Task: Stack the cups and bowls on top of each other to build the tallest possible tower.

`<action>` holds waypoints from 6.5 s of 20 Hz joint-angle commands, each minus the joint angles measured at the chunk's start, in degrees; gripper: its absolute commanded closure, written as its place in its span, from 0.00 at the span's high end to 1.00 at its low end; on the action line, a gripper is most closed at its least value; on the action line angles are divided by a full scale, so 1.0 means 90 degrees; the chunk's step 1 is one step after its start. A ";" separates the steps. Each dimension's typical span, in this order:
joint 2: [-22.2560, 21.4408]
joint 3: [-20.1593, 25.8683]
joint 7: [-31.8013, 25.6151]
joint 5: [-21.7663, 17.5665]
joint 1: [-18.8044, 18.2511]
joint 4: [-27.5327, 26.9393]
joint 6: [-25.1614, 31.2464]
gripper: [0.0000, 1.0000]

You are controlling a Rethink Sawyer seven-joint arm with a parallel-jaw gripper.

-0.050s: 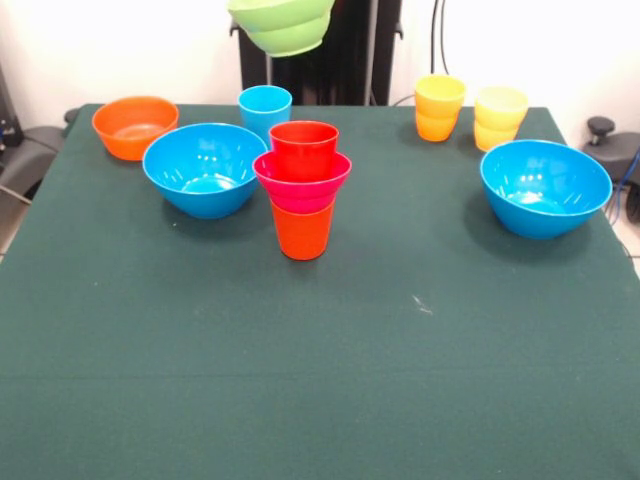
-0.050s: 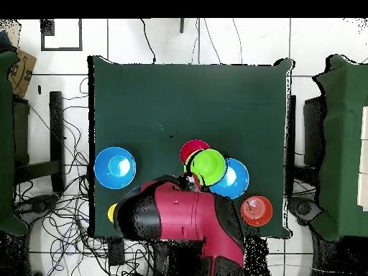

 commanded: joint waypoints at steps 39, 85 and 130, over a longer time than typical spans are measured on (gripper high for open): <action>0.1293 0.0399 0.1270 0.0059 0.0234 -0.0839 -0.0776 0.00; 0.1579 0.0329 0.1245 -0.0078 0.0241 -0.1017 -0.1178 0.00; 0.1326 -0.0257 0.1665 -0.0081 0.0572 0.0050 -0.1437 0.00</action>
